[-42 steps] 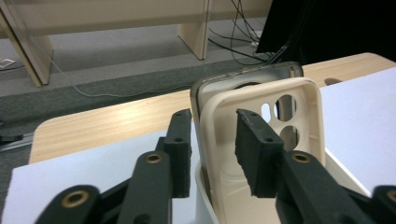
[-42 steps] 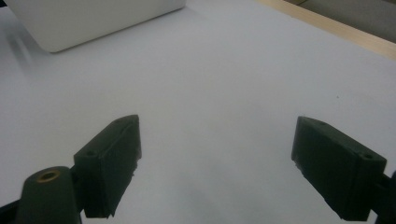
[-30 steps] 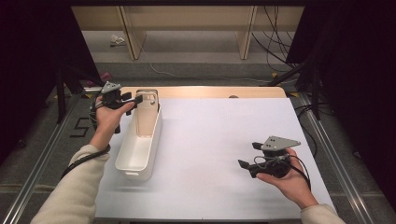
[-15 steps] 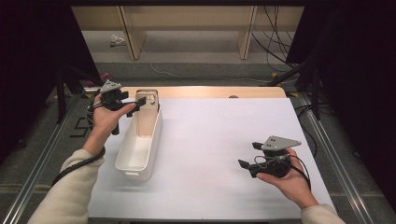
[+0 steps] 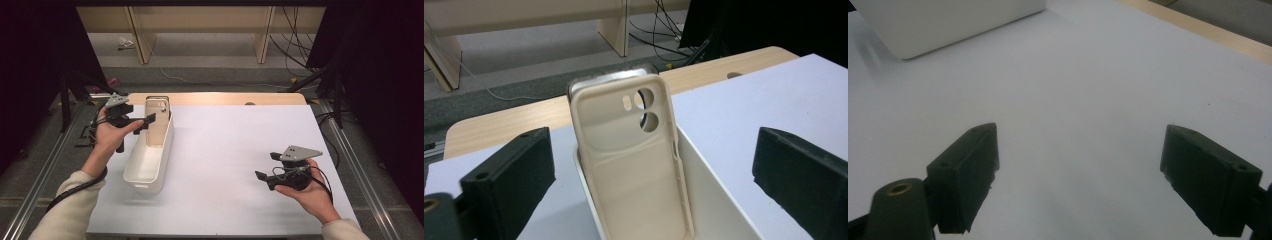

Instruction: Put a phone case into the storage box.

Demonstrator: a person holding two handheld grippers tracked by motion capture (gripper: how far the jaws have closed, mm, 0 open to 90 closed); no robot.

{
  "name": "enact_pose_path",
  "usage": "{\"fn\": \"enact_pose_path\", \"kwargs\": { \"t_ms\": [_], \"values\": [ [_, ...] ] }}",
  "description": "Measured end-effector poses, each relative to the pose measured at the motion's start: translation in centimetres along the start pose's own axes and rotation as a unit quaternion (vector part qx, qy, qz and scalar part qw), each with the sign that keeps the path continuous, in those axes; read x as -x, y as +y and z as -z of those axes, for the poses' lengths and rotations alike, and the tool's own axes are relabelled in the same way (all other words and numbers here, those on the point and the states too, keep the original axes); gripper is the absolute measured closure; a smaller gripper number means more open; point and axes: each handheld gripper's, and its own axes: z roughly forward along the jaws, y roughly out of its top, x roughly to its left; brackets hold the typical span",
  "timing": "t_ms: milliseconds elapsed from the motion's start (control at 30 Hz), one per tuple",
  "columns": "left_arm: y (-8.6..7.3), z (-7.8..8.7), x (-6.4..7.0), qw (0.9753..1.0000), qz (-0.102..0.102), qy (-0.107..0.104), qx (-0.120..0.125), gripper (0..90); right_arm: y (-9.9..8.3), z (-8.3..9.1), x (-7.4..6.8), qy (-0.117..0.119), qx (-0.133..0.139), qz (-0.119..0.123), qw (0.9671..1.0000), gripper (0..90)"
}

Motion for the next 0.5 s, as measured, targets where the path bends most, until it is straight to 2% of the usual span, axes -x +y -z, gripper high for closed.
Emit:
{"fn": "enact_pose_path", "kwargs": {
  "t_ms": [333,500],
  "values": [
    [-1.3,1.3,1.1,0.9998,-0.009,-0.019,-0.004,0.0,0.0,0.0,0.0,0.000,-0.001,0.000,1.0000,16.6],
    [-1.9,2.0,1.5,0.9995,-0.007,-0.031,-0.001,0.0,0.0,0.0,0.0,0.000,0.000,-0.001,1.0000,16.6]
  ]
}}
